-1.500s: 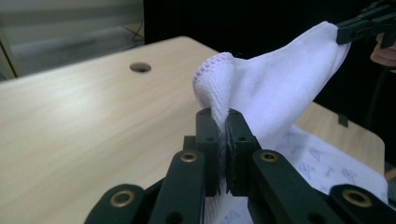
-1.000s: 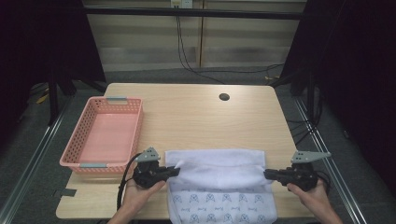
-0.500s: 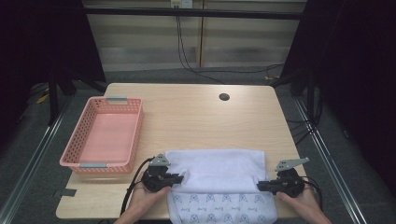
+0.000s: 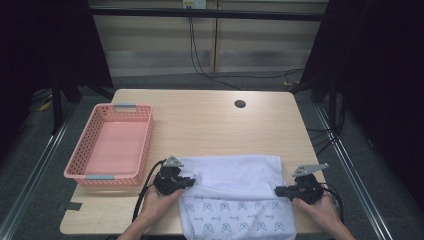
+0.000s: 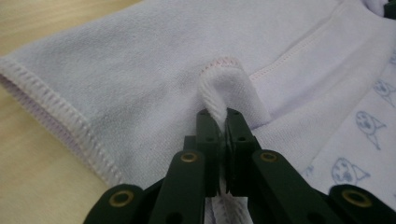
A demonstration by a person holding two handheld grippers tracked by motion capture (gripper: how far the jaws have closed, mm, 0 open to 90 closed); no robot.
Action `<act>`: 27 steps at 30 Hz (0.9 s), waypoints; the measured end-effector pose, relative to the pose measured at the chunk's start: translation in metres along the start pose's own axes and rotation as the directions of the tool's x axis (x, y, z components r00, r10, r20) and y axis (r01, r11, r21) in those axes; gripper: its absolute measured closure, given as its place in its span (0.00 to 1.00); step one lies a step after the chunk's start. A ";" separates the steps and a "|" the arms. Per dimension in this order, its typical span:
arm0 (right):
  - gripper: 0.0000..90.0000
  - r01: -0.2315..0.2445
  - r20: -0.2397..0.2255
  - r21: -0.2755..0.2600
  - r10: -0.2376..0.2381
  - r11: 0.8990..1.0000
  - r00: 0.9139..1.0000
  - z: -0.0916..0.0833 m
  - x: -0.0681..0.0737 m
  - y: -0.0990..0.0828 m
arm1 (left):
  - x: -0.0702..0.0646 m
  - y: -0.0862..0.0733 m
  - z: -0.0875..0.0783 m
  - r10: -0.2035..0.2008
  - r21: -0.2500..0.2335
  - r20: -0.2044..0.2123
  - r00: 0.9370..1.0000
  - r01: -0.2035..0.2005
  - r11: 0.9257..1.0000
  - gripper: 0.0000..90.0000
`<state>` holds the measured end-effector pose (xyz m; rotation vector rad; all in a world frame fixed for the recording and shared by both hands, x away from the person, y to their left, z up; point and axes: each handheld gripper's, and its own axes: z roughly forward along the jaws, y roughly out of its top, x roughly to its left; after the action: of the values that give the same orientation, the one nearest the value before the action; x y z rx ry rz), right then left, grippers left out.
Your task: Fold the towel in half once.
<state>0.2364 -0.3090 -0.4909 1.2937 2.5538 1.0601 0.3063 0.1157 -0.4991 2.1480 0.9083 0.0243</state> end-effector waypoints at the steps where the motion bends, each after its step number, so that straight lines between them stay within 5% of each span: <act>1: 0.95 -0.002 0.006 -0.005 0.002 1.000 1.000 0.001 -0.001 0.001 | 0.002 0.003 0.002 0.006 -0.003 -0.010 1.000 -0.006 1.000 0.96; 13: 0.95 -0.004 0.039 -0.033 0.005 0.999 0.999 0.009 -0.017 0.013 | 0.029 0.022 0.017 -0.063 -0.053 -0.030 0.998 0.061 0.997 0.96; 21: 0.95 0.003 0.036 -0.048 -0.001 0.999 0.999 0.014 -0.028 0.021 | 0.035 0.031 0.024 -0.050 -0.060 -0.061 0.997 0.046 0.997 0.96; 27: 0.95 -0.004 0.042 -0.058 0.006 0.998 0.999 0.017 -0.038 0.025 | 0.045 0.034 0.027 -0.073 -0.072 -0.033 0.997 0.071 0.995 0.96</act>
<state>0.2837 -0.3175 -0.4960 1.2950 2.4720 1.0865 0.3678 0.1106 -0.5066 2.0537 0.9906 0.0578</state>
